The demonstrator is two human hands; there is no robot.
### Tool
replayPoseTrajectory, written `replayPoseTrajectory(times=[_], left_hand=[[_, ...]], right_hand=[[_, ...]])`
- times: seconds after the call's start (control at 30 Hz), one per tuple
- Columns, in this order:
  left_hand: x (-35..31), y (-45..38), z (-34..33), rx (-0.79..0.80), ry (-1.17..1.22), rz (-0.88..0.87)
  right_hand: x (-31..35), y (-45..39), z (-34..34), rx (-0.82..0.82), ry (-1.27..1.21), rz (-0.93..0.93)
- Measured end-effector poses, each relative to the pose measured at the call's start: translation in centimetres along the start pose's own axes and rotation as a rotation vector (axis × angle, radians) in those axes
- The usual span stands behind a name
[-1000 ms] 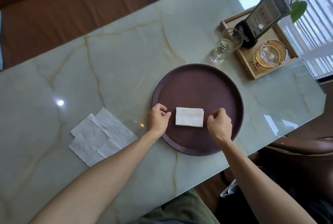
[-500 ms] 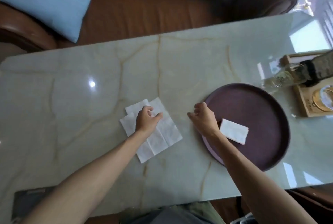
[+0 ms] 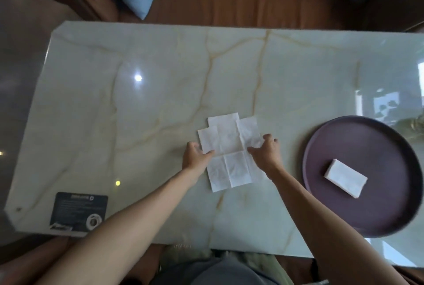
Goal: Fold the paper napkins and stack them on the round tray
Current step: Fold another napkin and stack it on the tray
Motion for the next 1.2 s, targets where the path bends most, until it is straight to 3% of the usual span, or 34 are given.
replayPoseTrajectory(times=[0.17, 0.27, 0.43, 0.63, 0.7, 0.83, 1.07, 1.13, 1.2], left_hand=[[-0.1, -0.1, -0.4, 0.092, 0.083, 0.033], [-0.3, -0.6, 0.3, 0.121, -0.054, -0.039], [-2.4, 0.7, 0.7, 0.110, -0.441, -0.579], [-6.3, 4.0, -0.8, 0.300, -0.467, -0.929], [-7.4, 4.9, -0.5, 0.352, -0.384, -0.914], [-8.1, 5.8, 0.2, 0.531, -0.273, -0.722], [-10.4, 7.3, 3.2, 0.494, -0.285, -0.720], [-11.4, 7.6, 4.2, 0.460, -0.424, -0.797], [-12.8, 8.1, 5.4, 0.434, -0.591, -0.889]], right_hand=[[-0.5, 0.5, -1.8, 0.009, -0.180, -0.113], [-0.7, 0.7, -2.1, 0.026, -0.164, -0.119], [0.1, 2.0, -0.6, -0.026, 0.001, 0.025], [2.9, 5.3, 1.8, 0.224, -0.301, 0.136], [4.0, 6.3, 2.9, 0.262, -0.392, 0.148], [6.1, 7.8, 5.9, 0.232, -0.456, 0.157], [7.3, 8.3, 10.5, -0.047, -0.132, 0.134], [8.1, 8.7, 11.5, -0.137, 0.092, 0.252], [9.9, 9.8, 11.6, -0.120, 0.278, 0.547]])
Point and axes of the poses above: each hand's wrist, its own y-axis away from the middle knuckle, its own z-axis out of the back of the hand, x = y × z, the point moved 5 cm from there along -y, towards the middle knuckle, and after that the axes turned 3 degrees about -z, right-handed, at the moved point
